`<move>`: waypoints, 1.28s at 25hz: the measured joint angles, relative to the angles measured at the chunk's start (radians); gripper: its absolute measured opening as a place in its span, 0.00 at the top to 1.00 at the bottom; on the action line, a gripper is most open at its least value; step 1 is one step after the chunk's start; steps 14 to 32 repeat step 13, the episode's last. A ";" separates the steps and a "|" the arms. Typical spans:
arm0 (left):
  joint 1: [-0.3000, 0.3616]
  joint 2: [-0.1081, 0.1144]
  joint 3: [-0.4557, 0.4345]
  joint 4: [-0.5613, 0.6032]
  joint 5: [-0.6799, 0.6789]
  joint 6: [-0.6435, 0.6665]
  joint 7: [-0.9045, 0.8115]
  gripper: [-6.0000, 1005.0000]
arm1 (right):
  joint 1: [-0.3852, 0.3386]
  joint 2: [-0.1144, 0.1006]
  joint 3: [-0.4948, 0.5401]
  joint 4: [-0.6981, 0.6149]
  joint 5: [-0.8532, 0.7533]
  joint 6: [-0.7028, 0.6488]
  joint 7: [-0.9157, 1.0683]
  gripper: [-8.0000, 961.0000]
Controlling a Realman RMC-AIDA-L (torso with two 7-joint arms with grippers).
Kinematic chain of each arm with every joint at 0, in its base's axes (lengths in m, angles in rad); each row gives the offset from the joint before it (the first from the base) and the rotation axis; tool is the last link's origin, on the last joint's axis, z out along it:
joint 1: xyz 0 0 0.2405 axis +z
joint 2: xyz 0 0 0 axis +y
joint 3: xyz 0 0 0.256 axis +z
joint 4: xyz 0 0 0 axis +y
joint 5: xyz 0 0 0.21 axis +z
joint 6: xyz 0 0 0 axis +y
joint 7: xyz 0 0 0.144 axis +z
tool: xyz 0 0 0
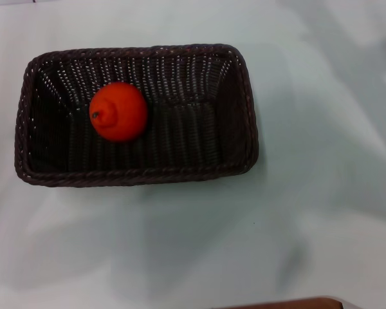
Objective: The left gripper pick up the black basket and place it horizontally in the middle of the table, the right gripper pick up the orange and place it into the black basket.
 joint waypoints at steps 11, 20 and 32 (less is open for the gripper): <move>0.026 -0.002 -0.053 -0.127 -0.050 0.026 0.301 0.40 | -0.009 0.003 0.108 0.172 0.034 -0.009 -0.327 0.21; 0.026 -0.002 -0.061 -0.142 -0.052 0.026 0.331 0.40 | -0.012 0.003 0.117 0.175 0.035 -0.010 -0.327 0.21; 0.026 -0.002 -0.061 -0.142 -0.052 0.026 0.331 0.40 | -0.012 0.003 0.117 0.175 0.035 -0.010 -0.327 0.21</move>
